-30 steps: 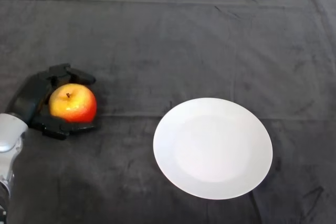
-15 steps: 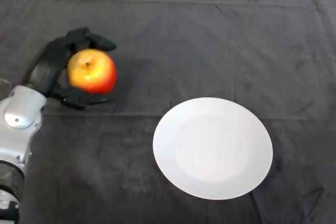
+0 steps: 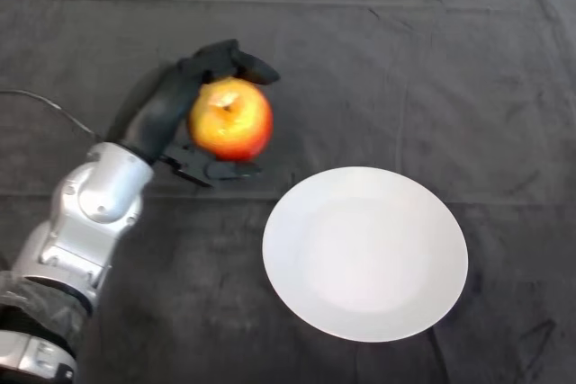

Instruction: Move the apple to the plate

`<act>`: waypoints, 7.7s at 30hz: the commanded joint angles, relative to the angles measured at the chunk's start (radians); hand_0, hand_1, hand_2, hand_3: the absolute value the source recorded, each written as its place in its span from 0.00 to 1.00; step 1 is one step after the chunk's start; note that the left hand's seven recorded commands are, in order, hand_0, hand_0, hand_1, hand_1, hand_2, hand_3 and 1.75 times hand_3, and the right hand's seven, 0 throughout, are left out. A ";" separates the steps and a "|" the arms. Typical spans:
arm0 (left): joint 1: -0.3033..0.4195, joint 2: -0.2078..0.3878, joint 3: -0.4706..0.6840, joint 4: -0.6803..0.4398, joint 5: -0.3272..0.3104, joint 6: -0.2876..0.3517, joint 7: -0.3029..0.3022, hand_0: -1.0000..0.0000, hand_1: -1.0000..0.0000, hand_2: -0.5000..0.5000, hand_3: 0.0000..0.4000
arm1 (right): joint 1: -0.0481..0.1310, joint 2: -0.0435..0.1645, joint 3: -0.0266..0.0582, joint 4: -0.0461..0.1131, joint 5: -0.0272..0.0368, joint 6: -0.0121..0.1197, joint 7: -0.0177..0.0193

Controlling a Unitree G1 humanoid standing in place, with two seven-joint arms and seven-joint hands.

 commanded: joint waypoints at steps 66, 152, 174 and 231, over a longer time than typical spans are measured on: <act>0.009 0.139 -0.169 0.034 -0.188 -0.097 -0.034 1.00 1.00 0.50 0.00 | 0.030 -0.008 -0.0137 -0.011 0.0090 0.008 0.0075; 0.023 0.414 0.637 0.613 -0.638 -0.259 -0.145 1.00 1.00 0.50 0.00 | 0.015 -0.007 -0.0104 0.019 0.0051 -0.005 0.0035; 0.119 0.454 0.701 0.654 -0.622 -0.193 -0.009 1.00 1.00 0.50 0.00 | 0.012 -0.006 -0.0094 0.026 0.0046 -0.009 0.0022; 0.098 0.453 0.667 0.632 -0.497 -0.209 0.068 1.00 1.00 0.50 0.00 | 0.011 -0.006 -0.0086 0.027 0.0054 -0.010 0.0015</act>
